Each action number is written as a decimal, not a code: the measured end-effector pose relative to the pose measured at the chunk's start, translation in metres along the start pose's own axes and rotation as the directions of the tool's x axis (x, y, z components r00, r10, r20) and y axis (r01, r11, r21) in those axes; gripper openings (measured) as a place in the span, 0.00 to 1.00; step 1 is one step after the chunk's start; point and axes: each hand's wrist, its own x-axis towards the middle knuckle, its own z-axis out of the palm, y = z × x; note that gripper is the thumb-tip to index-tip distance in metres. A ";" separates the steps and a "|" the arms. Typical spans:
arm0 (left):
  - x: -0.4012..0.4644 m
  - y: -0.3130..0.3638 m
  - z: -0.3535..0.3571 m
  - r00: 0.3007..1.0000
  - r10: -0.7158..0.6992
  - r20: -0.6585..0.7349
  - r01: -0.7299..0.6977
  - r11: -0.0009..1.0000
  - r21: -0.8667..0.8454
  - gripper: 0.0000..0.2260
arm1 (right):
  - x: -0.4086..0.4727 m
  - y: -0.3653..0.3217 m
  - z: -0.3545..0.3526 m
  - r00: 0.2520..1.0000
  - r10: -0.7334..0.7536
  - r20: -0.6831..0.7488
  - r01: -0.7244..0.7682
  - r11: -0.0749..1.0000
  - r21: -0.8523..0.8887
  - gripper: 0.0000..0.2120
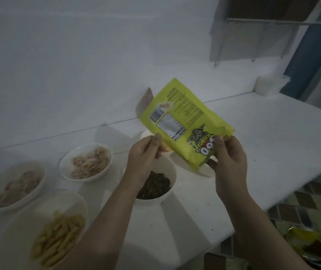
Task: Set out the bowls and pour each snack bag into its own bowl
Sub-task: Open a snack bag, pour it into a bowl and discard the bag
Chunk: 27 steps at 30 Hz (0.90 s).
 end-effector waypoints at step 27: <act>-0.081 -0.047 0.425 0.812 -0.081 0.578 0.041 0.996 0.081 0.10 | 0.029 -0.081 -0.417 0.718 -0.277 -0.639 -0.004 0.916 -0.401 0.10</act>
